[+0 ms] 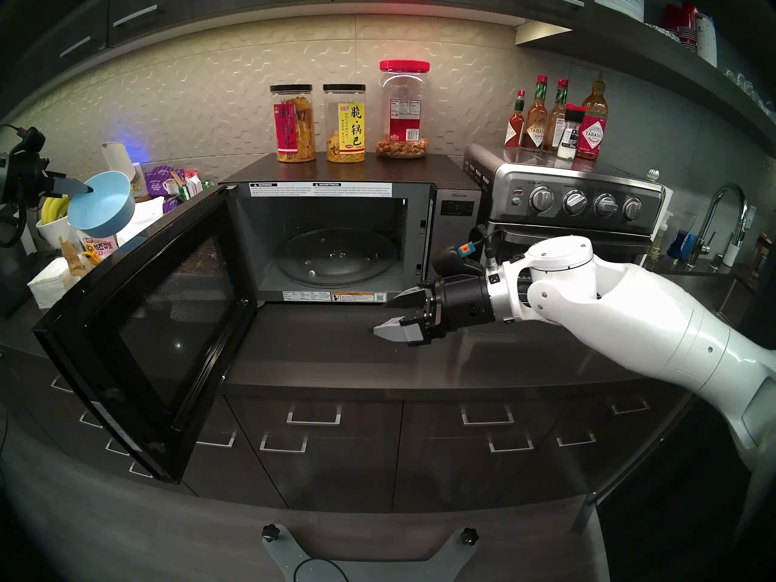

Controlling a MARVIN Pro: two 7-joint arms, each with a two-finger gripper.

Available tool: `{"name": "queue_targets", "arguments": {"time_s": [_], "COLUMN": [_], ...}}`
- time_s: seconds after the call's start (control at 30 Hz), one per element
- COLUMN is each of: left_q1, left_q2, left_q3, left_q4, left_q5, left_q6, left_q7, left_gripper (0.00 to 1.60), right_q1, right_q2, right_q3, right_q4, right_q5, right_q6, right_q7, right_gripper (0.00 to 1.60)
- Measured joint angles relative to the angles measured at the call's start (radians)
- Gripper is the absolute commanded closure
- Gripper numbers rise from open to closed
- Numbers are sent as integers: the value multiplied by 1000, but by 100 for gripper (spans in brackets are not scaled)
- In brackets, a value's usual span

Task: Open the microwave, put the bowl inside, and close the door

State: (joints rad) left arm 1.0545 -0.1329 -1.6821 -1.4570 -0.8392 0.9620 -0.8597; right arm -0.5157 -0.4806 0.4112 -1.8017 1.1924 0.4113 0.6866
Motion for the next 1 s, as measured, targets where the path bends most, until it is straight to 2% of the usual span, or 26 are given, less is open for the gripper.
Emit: {"name": "queue_targets", "arguments": {"time_s": [0.73,1.0], "left_q1": [-170,-236], "left_q2": [-1,-39], "left_q3": [106,142], "left_q4": [-39,-55], "left_q5": [-34,-41], "left_q6": [0,0], "left_q7": [11,39], "left_gripper": [160,160], "right_q1": [0,0], "right_q2": [0,0], "right_q3": [0,0], "right_q4": [0,0], "right_q5": [0,0], "right_q6": [0,0], "right_q7": [0,1], "right_gripper": [0,0]}}
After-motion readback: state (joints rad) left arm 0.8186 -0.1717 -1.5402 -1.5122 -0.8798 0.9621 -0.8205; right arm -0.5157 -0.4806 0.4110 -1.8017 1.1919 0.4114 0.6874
